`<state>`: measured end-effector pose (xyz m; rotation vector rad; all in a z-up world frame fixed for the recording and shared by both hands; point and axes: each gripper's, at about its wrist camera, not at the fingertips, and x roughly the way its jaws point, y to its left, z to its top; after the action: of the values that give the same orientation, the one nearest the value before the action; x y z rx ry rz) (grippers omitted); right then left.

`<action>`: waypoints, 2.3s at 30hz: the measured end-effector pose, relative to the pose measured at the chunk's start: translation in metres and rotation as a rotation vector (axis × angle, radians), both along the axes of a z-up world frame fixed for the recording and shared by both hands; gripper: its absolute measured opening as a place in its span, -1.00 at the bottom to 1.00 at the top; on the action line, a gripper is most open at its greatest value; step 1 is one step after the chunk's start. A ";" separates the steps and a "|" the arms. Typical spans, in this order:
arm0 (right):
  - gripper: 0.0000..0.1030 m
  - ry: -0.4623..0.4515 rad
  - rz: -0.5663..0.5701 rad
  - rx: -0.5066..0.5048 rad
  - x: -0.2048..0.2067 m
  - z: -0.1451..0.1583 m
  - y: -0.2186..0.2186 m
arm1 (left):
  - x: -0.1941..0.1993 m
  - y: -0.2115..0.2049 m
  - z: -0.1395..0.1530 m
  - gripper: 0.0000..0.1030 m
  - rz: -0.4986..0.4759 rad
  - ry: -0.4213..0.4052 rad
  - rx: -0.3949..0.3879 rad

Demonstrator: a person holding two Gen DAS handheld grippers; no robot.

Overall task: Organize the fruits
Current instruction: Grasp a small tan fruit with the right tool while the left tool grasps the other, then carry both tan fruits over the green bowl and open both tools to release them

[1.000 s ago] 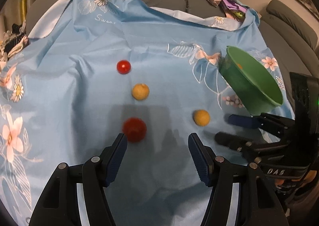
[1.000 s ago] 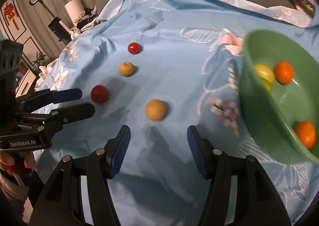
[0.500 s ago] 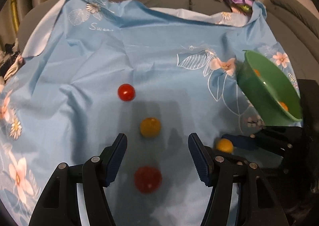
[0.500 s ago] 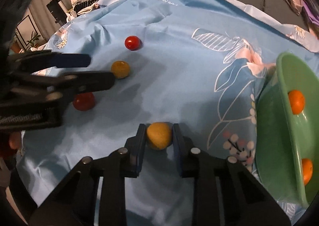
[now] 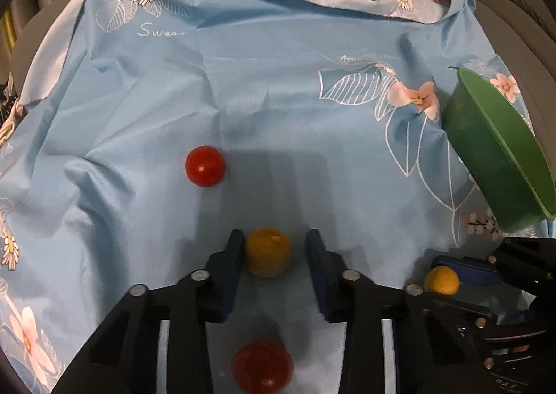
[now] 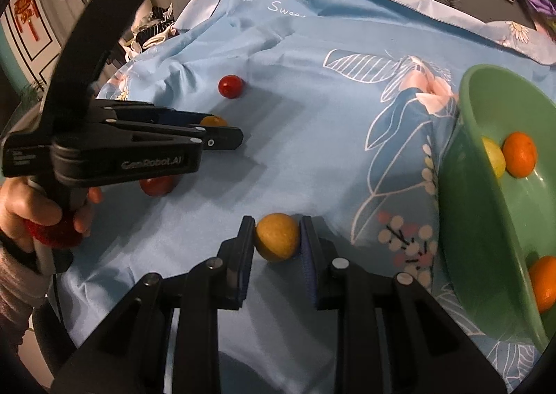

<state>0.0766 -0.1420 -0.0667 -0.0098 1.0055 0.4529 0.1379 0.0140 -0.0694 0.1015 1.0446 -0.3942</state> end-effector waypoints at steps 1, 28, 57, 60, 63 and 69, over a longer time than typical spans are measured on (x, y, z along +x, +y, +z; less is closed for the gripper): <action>-0.49 0.001 -0.003 0.005 -0.001 0.000 -0.001 | 0.000 0.001 0.000 -0.49 0.001 0.002 -0.015; -0.48 -0.076 -0.060 0.063 -0.046 0.043 -0.027 | -0.098 -0.023 0.051 -0.49 -0.028 -0.073 -0.036; -0.48 -0.219 -0.232 0.106 -0.064 0.086 -0.102 | -0.112 -0.106 0.109 -0.49 -0.207 -0.212 -0.053; -0.48 -0.233 -0.268 0.104 -0.063 0.087 -0.117 | -0.108 -0.123 0.112 -0.49 -0.238 -0.231 -0.054; -0.48 -0.242 -0.305 0.090 -0.059 0.088 -0.131 | -0.100 -0.141 0.112 -0.49 -0.264 -0.234 -0.063; -0.48 -0.242 -0.371 0.071 -0.051 0.081 -0.157 | -0.085 -0.171 0.104 -0.49 -0.310 -0.221 -0.075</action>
<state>0.0260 -0.2988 0.0139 0.1795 0.7314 0.1418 0.0528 -0.1575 0.0342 0.2364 0.7956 -0.6863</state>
